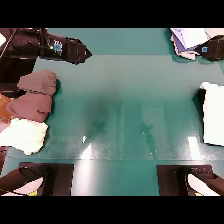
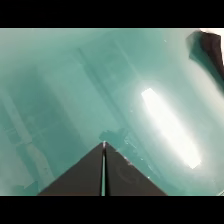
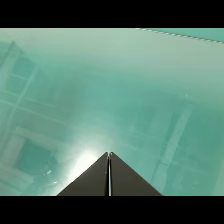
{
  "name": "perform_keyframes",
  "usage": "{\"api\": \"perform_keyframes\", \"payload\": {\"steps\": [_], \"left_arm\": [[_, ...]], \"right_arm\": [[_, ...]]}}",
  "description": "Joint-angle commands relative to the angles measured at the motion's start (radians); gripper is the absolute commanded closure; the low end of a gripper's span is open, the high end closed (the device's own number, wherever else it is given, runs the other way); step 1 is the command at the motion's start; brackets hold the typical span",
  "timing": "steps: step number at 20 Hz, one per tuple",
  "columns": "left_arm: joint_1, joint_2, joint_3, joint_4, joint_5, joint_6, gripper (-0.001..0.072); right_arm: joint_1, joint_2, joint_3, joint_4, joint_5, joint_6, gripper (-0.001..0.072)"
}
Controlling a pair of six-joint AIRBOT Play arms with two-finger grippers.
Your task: Fold the shirts.
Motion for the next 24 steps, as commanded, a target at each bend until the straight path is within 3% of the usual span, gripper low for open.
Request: {"api": "perform_keyframes", "payload": {"steps": [1,12,15,16,17,18,21,24], "left_arm": [[0.000,0.000,0.000,0.000,0.000,0.000,0.0675],[0.000,0.000,0.000,0.001,0.004,0.000,0.0674],[0.002,0.000,0.000,0.011,0.120,0.002,0.0673],[0.003,0.000,0.000,0.058,0.136,0.001,0.0555],[0.003,-0.001,0.000,0.148,0.138,-0.002,0.0229],[0.003,-0.008,0.000,0.273,0.137,-0.032,0.0086],[0.024,-0.061,0.000,0.711,0.079,-0.178,0.0088],[0.179,-0.164,-0.004,0.753,0.050,-0.252,0.0087]], "right_arm": [[0.003,0.000,0.001,0.001,-0.001,-0.002,0.0693],[0.003,0.000,-0.022,0.001,-0.002,-0.002,0.0693],[0.003,0.000,-0.048,0.001,-0.002,-0.001,0.0693],[0.003,0.000,-0.048,0.001,-0.004,-0.002,0.0693],[0.003,0.000,-0.047,0.001,-0.011,-0.002,0.0693],[0.003,0.000,-0.047,0.001,-0.019,-0.001,0.0693],[0.003,0.000,-0.047,0.001,-0.041,-0.001,0.0693],[0.003,0.000,-0.047,0.002,-0.058,-0.001,0.0693]]}}
